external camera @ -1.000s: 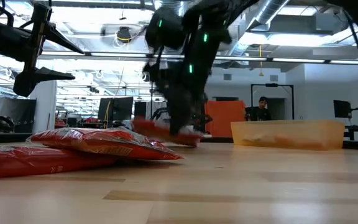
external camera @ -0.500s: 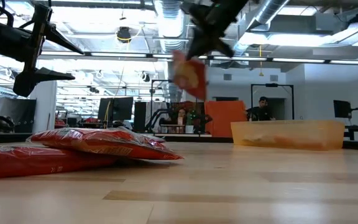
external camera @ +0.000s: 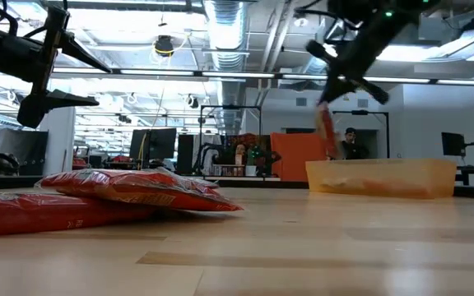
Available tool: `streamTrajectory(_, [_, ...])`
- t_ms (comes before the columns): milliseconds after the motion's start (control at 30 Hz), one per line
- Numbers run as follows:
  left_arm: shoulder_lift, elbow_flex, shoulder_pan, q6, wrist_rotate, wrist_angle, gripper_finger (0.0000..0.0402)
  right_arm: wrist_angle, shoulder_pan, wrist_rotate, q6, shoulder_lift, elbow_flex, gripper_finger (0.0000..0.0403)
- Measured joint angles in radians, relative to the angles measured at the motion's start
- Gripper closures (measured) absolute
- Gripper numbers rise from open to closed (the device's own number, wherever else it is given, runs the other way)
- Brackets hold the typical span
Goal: Sort popcorn bags into baskets
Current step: Put the red popcorn bag into the orange bin
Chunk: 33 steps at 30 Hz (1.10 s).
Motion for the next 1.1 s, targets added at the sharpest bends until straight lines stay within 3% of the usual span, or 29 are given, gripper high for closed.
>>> streamTrajectory(100, [0.000, 0.000, 0.000, 0.000, -0.008, 0.000, 0.0132, 0.007, -0.013, 0.032, 0.037, -0.044, -0.037, 0.0398])
streamTrajectory(433, [0.000, 0.000, 0.000, -0.015, -0.033, -0.006, 0.0132, -0.202, -0.112, 0.082, 0.137, -0.073, -0.040, 0.0396])
streamTrajectory(900, [0.000, 0.000, 0.000, -0.023, -0.056, -0.030, 0.0132, -0.159, -0.219, 0.049, 0.129, 0.073, -0.040, 0.0388])
streamTrajectory(1100, [0.000, 0.000, 0.000, -0.024, -0.057, -0.029, 0.0132, -0.131, -0.243, 0.027, 0.105, 0.121, -0.040, 0.0342])
